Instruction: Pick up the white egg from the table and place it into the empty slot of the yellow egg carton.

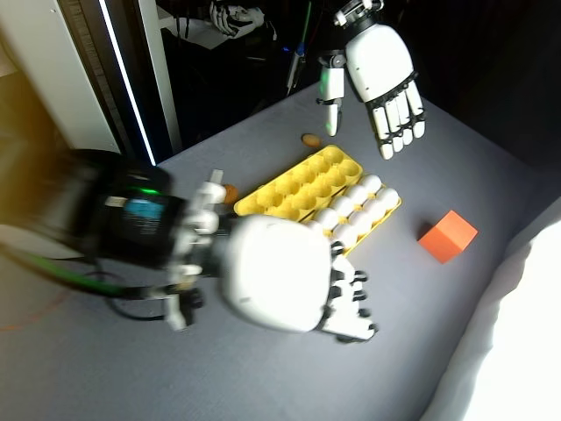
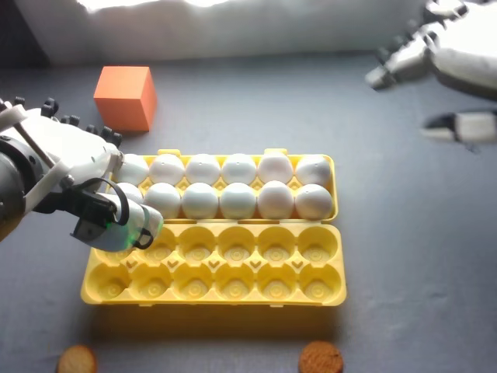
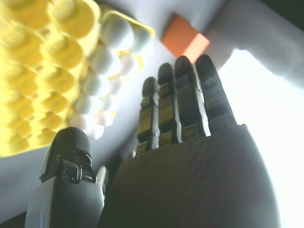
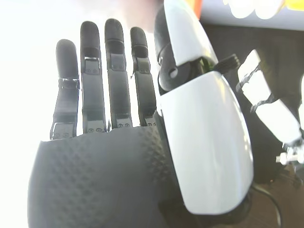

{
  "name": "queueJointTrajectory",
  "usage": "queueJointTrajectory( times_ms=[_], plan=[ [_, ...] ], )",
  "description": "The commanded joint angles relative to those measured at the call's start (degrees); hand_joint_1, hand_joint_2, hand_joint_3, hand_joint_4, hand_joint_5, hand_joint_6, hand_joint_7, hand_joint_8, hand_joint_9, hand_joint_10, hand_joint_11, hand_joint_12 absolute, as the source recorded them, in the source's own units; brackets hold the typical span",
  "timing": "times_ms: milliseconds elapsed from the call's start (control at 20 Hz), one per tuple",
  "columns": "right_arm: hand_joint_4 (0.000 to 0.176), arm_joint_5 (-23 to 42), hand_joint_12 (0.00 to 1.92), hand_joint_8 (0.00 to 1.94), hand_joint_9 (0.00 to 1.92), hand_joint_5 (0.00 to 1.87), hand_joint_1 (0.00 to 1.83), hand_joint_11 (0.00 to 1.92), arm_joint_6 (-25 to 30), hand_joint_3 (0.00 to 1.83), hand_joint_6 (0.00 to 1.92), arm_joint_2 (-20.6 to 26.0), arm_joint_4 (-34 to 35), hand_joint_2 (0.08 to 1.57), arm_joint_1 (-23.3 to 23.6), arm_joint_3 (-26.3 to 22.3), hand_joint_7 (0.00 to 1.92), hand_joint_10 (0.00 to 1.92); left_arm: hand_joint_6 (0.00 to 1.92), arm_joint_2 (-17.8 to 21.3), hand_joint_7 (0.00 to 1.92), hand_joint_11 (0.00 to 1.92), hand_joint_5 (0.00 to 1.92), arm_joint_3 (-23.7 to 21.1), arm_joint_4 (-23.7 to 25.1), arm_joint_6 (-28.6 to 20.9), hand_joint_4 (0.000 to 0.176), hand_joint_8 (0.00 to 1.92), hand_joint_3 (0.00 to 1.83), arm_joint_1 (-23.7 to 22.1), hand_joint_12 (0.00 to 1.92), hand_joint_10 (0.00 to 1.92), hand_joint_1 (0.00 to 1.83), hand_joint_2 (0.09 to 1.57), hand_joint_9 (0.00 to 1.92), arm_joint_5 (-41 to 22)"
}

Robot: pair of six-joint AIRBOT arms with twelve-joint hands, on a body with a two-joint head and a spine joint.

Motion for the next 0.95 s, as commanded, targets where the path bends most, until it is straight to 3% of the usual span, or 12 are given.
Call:
queueJointTrajectory(
  times_ms=[0, 150, 200, 400, 450, 600, 750, 900],
  plan=[
    [0.000, 6.5, 1.52, 0.01, 0.42, 0.56, 1.05, 0.01, 0.0, 0.01, 0.01, 1.6, -1.5, 1.18, -0.8, -0.8, 0.61, 0.36, 0.00, 0.5, 0.28, 0.00, 0.23, 0.0, 4.5, 0.3, 0.000, 0.00, 0.00, -0.2, 0.34, 0.00, 0.00, 1.28, 0.24, -0.5],
    [0.000, 6.6, 1.54, 0.01, 0.37, 0.56, 1.02, 0.00, 0.3, 0.00, 0.00, 5.7, -1.6, 1.18, -4.8, -3.5, 0.62, 0.48, 0.00, 0.5, 0.26, 0.00, 0.22, 0.1, 4.5, 0.3, 0.000, 0.00, 0.00, 0.3, 0.32, 0.00, 0.00, 1.27, 0.22, -1.3],
    [0.000, 6.1, 1.51, 0.00, 0.31, 0.52, 1.00, 0.00, 2.7, 0.00, 0.00, 7.5, -1.6, 1.19, -6.1, -4.3, 0.59, 0.57, 0.00, 0.6, 0.24, 0.00, 0.19, 0.6, 4.6, 0.3, 0.000, 0.00, 0.00, 0.4, 0.22, 0.00, 0.00, 1.27, 0.19, -1.3],
    [0.000, 1.7, 1.37, 0.00, 0.25, 0.46, 0.86, 0.00, 8.3, 0.00, 0.00, 11.2, -1.6, 1.18, -8.5, -5.3, 0.52, 0.55, 0.00, 0.6, 0.26, 0.00, 0.23, 1.8, 4.8, 0.3, 0.000, 0.00, 0.00, 0.0, 0.32, 0.00, 0.00, 1.27, 0.22, -1.1],
    [0.000, 1.0, 1.23, 0.00, 0.20, 0.43, 0.80, 0.00, 9.7, 0.00, 0.00, 11.6, -1.6, 1.14, -9.4, -5.4, 0.45, 0.51, 0.00, 0.6, 0.27, 0.00, 0.22, 2.0, 4.7, 0.3, 0.000, 0.00, 0.00, -0.1, 0.29, 0.00, 0.00, 1.27, 0.22, -1.1],
    [0.000, 0.7, 1.25, 0.00, 0.22, 0.44, 0.83, 0.00, 10.7, 0.00, 0.01, 13.1, -2.5, 1.11, -11.7, -6.1, 0.46, 0.50, 0.00, 0.6, 0.25, 0.00, 0.21, 1.9, 4.2, 0.3, 0.000, 0.00, 0.00, -0.4, 0.28, 0.00, 0.00, 1.27, 0.20, -0.9],
    [0.000, 5.4, 1.33, 0.02, 0.28, 0.48, 0.88, 0.00, 10.7, 0.00, 0.02, 14.7, -7.9, 1.12, -14.0, -7.7, 0.52, 0.52, 0.00, 0.6, 0.24, 0.00, 0.20, 1.6, 3.8, 0.3, 0.000, 0.00, 0.00, -0.6, 0.30, 0.00, 0.00, 1.28, 0.20, -0.9],
    [0.000, 11.5, 1.37, 0.01, 0.26, 0.46, 0.86, 0.00, 21.7, 0.01, 0.01, 16.4, -18.3, 1.17, -15.1, -8.3, 0.50, 0.52, 0.00, 0.6, 0.25, 0.00, 0.20, 1.4, 3.9, 0.3, 0.000, 0.00, 0.00, -0.6, 0.36, 0.00, 0.01, 1.27, 0.20, -0.9]
  ],
)
